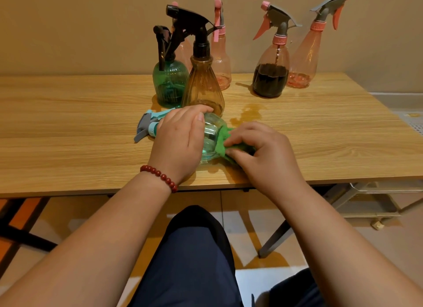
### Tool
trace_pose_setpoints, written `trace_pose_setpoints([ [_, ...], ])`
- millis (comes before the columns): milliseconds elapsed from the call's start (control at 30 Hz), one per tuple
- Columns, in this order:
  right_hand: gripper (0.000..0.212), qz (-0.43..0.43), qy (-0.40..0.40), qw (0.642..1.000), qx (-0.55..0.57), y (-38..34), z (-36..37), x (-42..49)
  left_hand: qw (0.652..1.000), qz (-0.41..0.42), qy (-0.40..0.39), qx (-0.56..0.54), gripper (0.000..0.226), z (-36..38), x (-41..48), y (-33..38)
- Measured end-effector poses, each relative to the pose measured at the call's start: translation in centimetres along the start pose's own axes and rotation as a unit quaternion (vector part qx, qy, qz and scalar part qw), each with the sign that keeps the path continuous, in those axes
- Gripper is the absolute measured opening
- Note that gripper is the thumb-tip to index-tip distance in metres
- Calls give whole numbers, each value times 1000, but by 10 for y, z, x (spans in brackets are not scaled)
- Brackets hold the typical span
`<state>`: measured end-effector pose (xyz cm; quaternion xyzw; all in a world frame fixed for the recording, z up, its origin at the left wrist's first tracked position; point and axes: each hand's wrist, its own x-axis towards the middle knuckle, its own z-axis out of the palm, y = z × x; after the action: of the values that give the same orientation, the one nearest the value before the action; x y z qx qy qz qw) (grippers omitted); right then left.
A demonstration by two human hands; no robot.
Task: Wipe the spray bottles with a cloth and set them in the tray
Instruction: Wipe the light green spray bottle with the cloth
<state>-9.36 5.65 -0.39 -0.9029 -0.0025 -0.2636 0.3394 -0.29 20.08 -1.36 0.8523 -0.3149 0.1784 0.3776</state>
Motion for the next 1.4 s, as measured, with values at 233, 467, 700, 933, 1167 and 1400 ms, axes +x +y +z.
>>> trace_pose_setpoints([
  [233,13,-38,14,997,-69,2,-14,2,1000,-1,4,-6,57,0,-1,1],
  [467,10,35,42,998,-25,3,2,4,1000,7,3,-2,55,2,-2,2],
  [700,11,38,-78,991,-98,-3,-12,9,1000,6,10,0,55,2,-3,3],
  [933,14,62,-8,998,19,-8,-22,10,1000,7,4,6,56,1,-3,4],
  [1167,11,8,-103,993,-49,-1,-16,-1,1000,9,3,7,56,1,-3,5],
  [1400,13,-26,-26,999,-1,1,-11,-5,1000,12,0,7,56,0,-2,4],
])
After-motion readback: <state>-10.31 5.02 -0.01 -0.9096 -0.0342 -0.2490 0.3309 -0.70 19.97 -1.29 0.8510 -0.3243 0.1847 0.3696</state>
